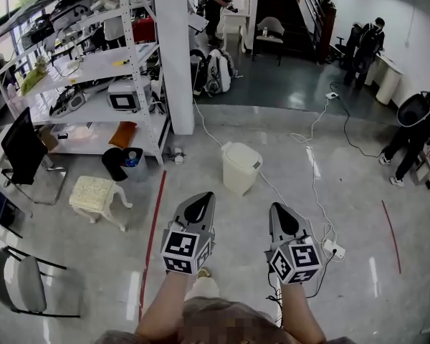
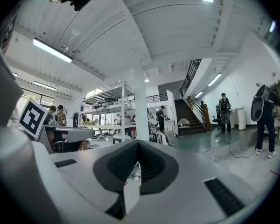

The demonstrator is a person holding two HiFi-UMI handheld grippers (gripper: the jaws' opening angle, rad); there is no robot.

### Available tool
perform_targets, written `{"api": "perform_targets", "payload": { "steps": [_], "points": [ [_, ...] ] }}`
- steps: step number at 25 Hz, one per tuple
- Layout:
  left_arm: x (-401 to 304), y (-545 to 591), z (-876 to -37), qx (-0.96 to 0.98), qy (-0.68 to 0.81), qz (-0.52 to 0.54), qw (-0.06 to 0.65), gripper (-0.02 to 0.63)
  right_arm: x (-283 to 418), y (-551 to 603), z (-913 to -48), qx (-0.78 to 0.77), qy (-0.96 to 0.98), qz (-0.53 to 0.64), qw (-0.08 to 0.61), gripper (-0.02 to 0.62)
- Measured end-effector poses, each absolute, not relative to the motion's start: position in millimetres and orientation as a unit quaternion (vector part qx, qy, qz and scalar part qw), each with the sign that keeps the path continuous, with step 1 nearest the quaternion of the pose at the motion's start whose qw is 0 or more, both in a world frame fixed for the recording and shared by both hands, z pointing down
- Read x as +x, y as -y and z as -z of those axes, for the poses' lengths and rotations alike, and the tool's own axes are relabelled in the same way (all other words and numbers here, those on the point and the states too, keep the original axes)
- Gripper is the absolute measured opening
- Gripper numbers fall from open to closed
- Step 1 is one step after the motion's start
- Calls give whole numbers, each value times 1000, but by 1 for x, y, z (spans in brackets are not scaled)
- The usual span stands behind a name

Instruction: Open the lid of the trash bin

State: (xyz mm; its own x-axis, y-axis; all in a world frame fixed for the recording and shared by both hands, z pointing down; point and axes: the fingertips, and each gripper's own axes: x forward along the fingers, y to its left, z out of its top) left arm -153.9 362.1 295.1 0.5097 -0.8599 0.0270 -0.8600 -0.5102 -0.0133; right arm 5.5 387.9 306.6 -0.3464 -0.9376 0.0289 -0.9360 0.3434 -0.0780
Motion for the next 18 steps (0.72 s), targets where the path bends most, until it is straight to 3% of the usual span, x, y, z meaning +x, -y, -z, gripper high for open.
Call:
{"api": "perform_targets", "payload": {
  "steps": [18],
  "points": [
    [-144, -253, -297, 873, 487, -9, 13, 12, 15, -287, -308, -578, -815, 41, 7, 31]
  ]
}}
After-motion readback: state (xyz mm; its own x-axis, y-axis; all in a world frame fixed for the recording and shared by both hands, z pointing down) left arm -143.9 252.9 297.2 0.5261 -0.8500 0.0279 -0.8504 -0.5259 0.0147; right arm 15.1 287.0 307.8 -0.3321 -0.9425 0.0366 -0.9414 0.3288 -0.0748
